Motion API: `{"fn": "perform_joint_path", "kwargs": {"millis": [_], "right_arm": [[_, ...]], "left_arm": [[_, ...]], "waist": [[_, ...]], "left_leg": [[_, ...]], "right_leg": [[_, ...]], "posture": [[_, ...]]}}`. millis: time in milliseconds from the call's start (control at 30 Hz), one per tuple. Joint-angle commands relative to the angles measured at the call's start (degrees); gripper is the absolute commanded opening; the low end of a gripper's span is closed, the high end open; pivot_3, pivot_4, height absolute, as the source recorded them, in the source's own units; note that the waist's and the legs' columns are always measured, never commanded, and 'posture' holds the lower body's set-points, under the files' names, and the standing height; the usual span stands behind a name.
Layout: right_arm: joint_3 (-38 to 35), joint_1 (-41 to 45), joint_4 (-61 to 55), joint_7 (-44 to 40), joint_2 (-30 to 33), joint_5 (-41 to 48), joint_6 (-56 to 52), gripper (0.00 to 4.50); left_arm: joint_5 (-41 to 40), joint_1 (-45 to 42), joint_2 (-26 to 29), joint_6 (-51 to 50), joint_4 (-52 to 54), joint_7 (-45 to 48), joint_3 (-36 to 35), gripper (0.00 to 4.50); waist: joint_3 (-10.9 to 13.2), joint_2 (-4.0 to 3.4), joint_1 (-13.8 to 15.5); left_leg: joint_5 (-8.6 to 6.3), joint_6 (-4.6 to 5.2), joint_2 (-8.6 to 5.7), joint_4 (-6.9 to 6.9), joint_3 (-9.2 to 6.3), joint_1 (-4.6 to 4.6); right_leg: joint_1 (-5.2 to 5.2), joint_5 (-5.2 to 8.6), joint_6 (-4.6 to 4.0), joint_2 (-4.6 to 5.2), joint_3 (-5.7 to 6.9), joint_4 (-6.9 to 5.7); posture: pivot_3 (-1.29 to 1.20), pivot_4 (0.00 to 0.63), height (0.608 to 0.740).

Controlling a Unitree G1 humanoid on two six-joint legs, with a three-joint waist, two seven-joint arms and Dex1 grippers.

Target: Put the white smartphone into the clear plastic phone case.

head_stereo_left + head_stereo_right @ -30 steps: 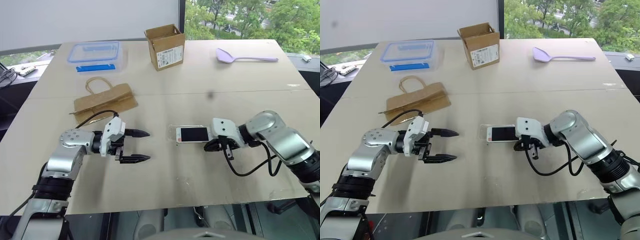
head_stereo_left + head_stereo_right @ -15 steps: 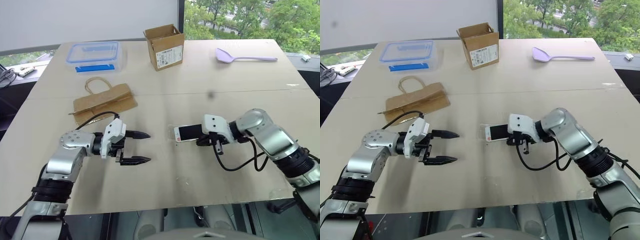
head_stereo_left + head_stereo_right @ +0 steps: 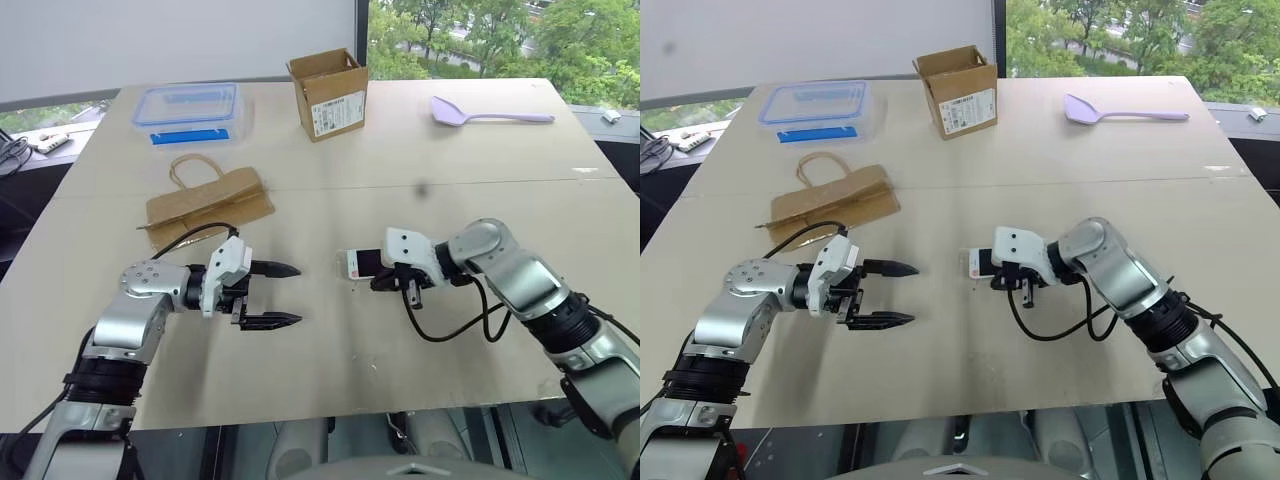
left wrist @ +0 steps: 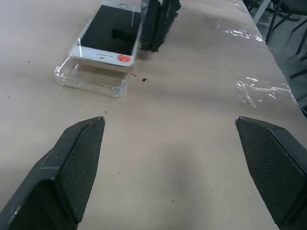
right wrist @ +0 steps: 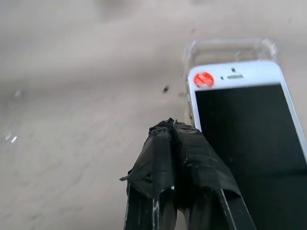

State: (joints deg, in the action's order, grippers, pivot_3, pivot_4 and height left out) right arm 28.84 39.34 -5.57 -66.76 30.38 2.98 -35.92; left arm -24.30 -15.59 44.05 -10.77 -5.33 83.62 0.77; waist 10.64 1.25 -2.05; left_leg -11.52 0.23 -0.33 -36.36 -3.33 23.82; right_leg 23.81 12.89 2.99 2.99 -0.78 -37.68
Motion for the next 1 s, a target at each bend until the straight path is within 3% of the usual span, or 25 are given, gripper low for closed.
{"fn": "perform_joint_path", "kwargs": {"millis": [33,267,400,500,667,1000], "right_arm": [[-0.3,1.6,-0.1,0.8,-0.5,-0.3,0.0,0.06],[-0.5,1.4,-0.8,-0.1,-0.8,0.7,0.1,0.06],[-6.3,1.6,-3.9,-0.5,-3.4,8.2,-3.5,0.06],[-7.7,2.9,-2.6,2.6,-5.2,8.4,-3.7,0.06],[-4.2,4.4,4.7,8.8,-6.8,1.4,1.7,0.06],[4.8,1.0,6.3,5.5,-4.3,-4.3,5.2,0.06]], "left_arm": [[-0.4,-0.5,0.3,0.7,0.4,0.3,-0.7,4.50],[-0.4,-0.5,0.3,0.7,0.6,0.1,-0.7,4.50],[-0.5,-0.3,0.3,0.5,0.8,0.0,-0.8,4.50],[-0.6,-0.3,0.3,0.5,0.8,0.0,-0.8,4.50],[-0.8,-0.2,0.3,0.3,1.1,0.0,-1.0,4.50],[-0.8,-0.2,0.4,0.1,1.3,-0.4,-1.1,4.50]], "waist": [[0.0,0.00,0.0],[0.0,0.00,0.0],[0.0,0.00,-0.1],[0.0,0.00,-0.2],[0.0,0.00,-0.1],[0.0,0.01,-0.1]], "left_leg": [[0.00,0.00,0.00,0.00,0.00,0.00],[0.00,0.00,-0.01,0.00,-0.01,0.00],[0.00,0.00,0.00,0.00,-0.01,0.00],[0.00,0.00,0.01,0.00,-0.04,-0.01],[0.00,0.00,-0.02,0.00,-0.01,-0.02],[0.00,0.00,-0.04,0.00,-0.02,-0.04]], "right_leg": [[0.00,0.00,0.00,0.00,0.00,0.00],[0.00,0.00,0.00,0.00,0.00,-0.01],[0.00,0.00,0.00,0.00,0.00,-0.01],[0.00,-0.01,0.00,-0.01,-0.01,-0.04],[0.00,-0.01,0.00,-0.01,-0.01,-0.04],[-0.02,0.00,0.00,-0.01,-0.03,-0.04]], "posture": [[0.00,0.150,0.740],[0.00,0.150,0.740],[0.00,0.150,0.740],[0.00,0.150,0.740],[0.00,0.150,0.740],[0.00,0.150,0.740]]}}
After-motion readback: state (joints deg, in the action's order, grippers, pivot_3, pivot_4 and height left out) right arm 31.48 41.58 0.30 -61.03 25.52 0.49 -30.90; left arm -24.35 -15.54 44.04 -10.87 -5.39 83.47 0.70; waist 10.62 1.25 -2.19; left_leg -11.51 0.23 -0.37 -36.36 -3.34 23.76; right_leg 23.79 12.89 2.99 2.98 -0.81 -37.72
